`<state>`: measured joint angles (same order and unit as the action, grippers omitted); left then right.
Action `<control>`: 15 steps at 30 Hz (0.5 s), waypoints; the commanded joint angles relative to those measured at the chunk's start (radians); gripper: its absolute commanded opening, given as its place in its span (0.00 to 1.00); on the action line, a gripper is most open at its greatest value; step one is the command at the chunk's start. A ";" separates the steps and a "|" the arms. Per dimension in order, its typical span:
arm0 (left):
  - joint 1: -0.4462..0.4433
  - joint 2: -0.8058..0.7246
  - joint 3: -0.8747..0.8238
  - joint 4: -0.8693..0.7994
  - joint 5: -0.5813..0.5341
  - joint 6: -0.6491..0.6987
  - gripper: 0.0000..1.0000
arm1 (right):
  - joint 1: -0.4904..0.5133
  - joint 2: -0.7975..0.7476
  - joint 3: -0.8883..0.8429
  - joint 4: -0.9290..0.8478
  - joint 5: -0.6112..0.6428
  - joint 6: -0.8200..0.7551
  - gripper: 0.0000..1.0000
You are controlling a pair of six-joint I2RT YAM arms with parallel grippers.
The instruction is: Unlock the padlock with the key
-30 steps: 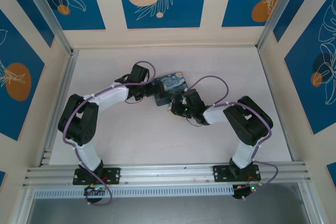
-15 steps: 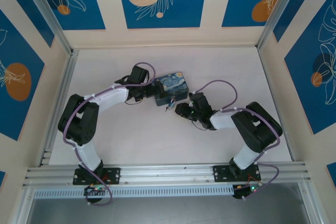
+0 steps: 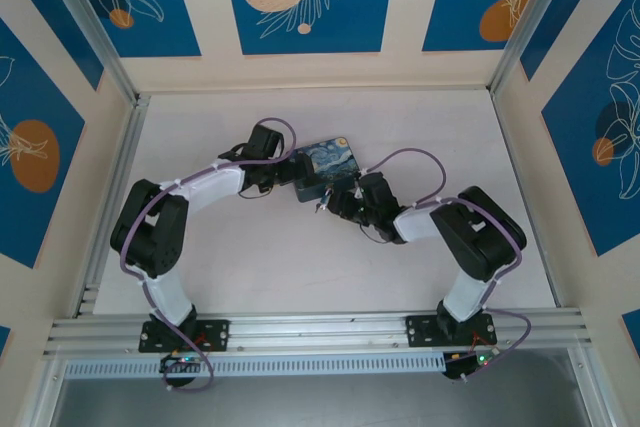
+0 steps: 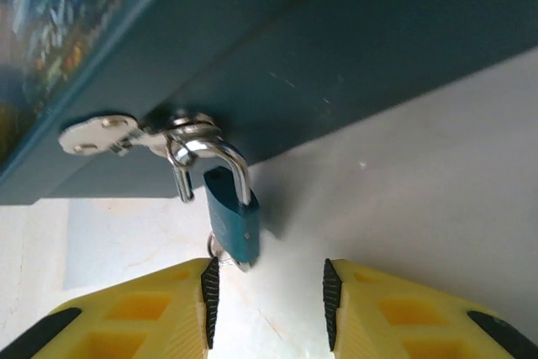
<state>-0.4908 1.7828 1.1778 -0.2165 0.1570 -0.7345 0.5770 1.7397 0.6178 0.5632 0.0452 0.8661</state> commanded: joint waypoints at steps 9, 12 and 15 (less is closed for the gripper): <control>0.013 -0.008 -0.027 0.023 0.027 -0.028 1.00 | 0.038 0.090 0.037 0.070 0.011 0.016 0.37; 0.012 -0.005 -0.028 0.027 0.032 -0.031 1.00 | 0.050 0.102 0.038 0.070 0.030 0.016 0.36; 0.013 -0.005 -0.029 0.026 0.035 -0.031 1.00 | 0.060 0.112 0.034 0.071 0.050 0.017 0.34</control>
<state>-0.4908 1.7828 1.1564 -0.2005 0.1692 -0.7532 0.6140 1.8122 0.6518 0.6552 0.0772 0.8791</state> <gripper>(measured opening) 0.998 0.340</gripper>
